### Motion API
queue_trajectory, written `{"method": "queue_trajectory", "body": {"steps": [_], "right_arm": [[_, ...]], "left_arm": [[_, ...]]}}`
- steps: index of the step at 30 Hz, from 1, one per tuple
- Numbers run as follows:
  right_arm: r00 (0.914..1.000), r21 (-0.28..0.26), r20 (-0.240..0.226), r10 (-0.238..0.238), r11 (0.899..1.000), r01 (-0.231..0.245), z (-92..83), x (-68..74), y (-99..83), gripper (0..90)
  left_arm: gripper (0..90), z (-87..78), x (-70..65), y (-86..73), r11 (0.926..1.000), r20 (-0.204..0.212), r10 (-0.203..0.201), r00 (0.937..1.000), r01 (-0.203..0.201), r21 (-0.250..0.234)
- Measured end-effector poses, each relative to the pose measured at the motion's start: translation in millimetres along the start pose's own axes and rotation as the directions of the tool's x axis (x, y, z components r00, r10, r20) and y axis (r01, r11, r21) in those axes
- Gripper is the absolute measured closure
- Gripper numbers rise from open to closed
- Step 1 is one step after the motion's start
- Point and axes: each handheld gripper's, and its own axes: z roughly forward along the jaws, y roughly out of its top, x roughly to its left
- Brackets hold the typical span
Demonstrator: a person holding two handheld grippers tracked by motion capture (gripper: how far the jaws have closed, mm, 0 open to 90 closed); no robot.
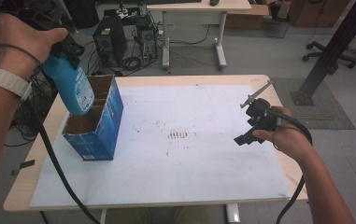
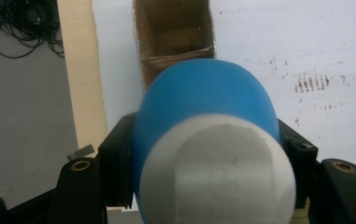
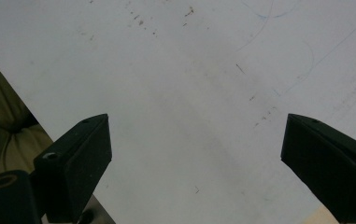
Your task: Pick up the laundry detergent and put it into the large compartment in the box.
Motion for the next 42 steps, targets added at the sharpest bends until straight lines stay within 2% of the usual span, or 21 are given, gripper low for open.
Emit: {"method": "queue_trajectory", "body": {"steps": [14,18,21,31,42], "right_arm": [[1.0,0.001,0.0,0.005,1.0,-0.005,0.0,-0.4,0.2,8.8],[1.0,0.002,-0.001,0.008,1.0,-0.008,0.5,-0.8,-1.0,8.8],[1.0,0.003,-0.002,0.008,1.0,-0.008,1.1,-0.9,-1.2,8.8],[1.0,0.006,-0.003,0.008,1.0,-0.008,2.2,-0.5,-0.4,8.8],[0.9999,0.006,-0.004,0.015,1.0,-0.015,3.5,-0.9,-2.6,8.8]], "left_arm": [[37.4,17.8,3.1,0.6,0.9999,0.002,0.0,1.0,0.0,0.01],[37.4,23.2,4.6,0.7,0.9999,-0.01,-0.002,0.9999,0.002,0.014],[37.4,28.2,6.6,0.1,0.9998,-0.003,-0.015,0.9999,0.015,0.016],[37.4,46.1,7.1,-1.1,0.9994,-0.001,-0.01,0.9999,0.01,0.034],[37.4,66.7,10.1,-2.2,0.9986,0.001,-0.026,0.9997,0.026,0.045]]}}
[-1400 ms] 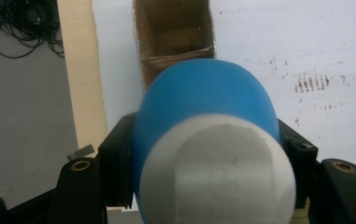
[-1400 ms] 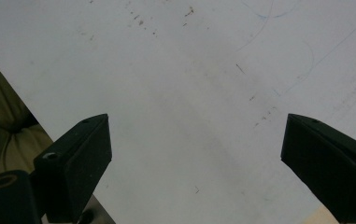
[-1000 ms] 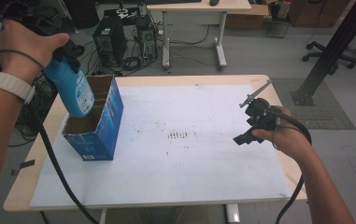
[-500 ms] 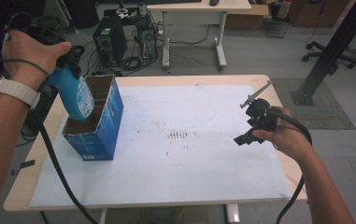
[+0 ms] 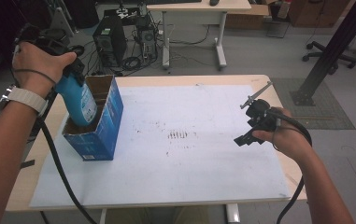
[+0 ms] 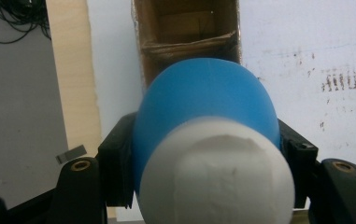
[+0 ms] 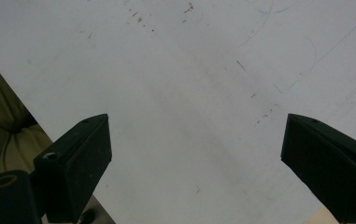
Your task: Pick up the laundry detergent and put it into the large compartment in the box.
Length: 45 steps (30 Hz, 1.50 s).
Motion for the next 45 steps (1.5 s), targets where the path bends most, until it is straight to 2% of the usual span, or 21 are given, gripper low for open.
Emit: {"method": "queue_trajectory", "body": {"steps": [7,16,45], "right_arm": [[1.0,0.002,-0.002,0.0,1.0,0.0,1.2,-0.5,-0.7,8.8],[1.0,-0.001,-0.002,0.005,1.0,-0.005,1.3,-0.8,-2.9,8.8],[0.9999,0.009,-0.003,0.014,1.0,-0.014,3.1,-2.8,-7.3,8.8]], "left_arm": [[37.4,12.2,-0.4,-0.7,0.9999,-0.01,0.009,0.9999,-0.009,0.01],[37.4,30.6,-1.8,-2.7,0.9996,0.002,0.018,0.9998,-0.018,0.022],[37.4,78.7,-6.6,-6.5,0.9992,-0.02,0.032,0.9993,-0.031,0.026]]}}
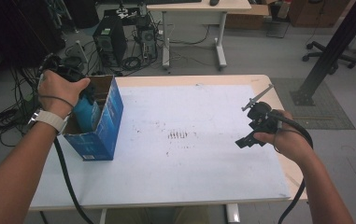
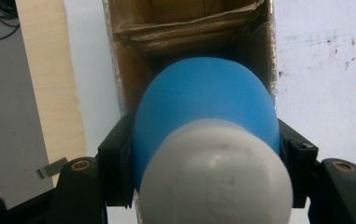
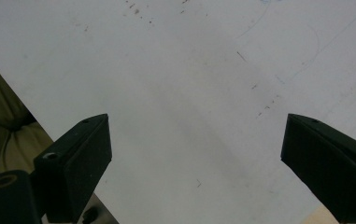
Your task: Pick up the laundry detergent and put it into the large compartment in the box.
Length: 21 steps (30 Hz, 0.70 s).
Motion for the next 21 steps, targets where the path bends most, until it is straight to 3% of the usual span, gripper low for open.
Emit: {"method": "queue_trajectory", "body": {"steps": [21], "right_arm": [[1.0,0.008,-0.001,0.006,1.0,-0.006,2.3,-0.9,-1.4,8.8]], "left_arm": [[37.4,36.9,-3.2,-5.0,0.9999,-0.005,0.004,1.0,-0.004,0.016]]}}
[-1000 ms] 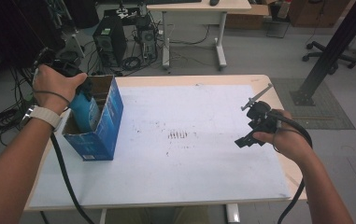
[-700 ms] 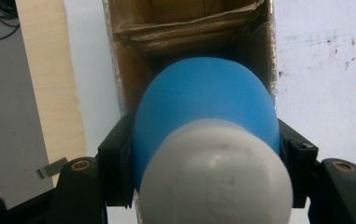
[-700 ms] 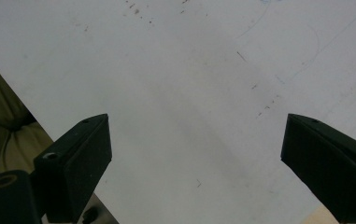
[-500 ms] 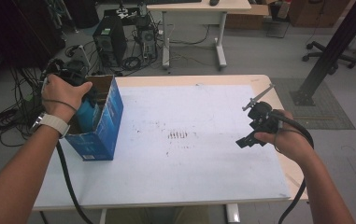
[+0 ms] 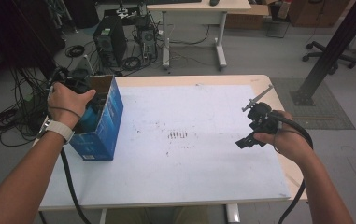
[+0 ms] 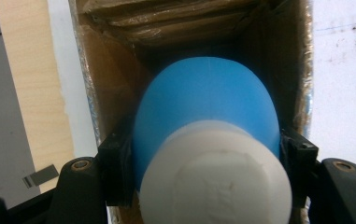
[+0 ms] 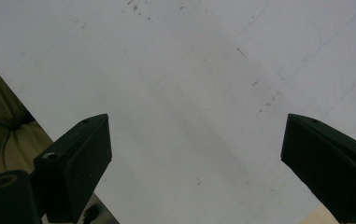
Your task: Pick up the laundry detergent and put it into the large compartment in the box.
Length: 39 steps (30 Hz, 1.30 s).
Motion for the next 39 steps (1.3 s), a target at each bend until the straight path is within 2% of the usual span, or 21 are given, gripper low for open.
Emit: {"method": "queue_trajectory", "body": {"steps": [25,39], "right_arm": [[1.0,0.001,0.001,0.008,1.0,-0.008,0.3,-1.0,-4.9,8.8],[1.0,0.001,-0.002,0.009,1.0,-0.009,1.6,-0.8,-6.1,8.8]], "left_arm": [[37.3,23.8,0.8,-4.0,0.9998,0.0,0.002,1.0,-0.002,0.018],[37.2,25.0,3.9,-3.2,0.9998,0.013,0.006,0.9999,-0.006,0.018]]}}
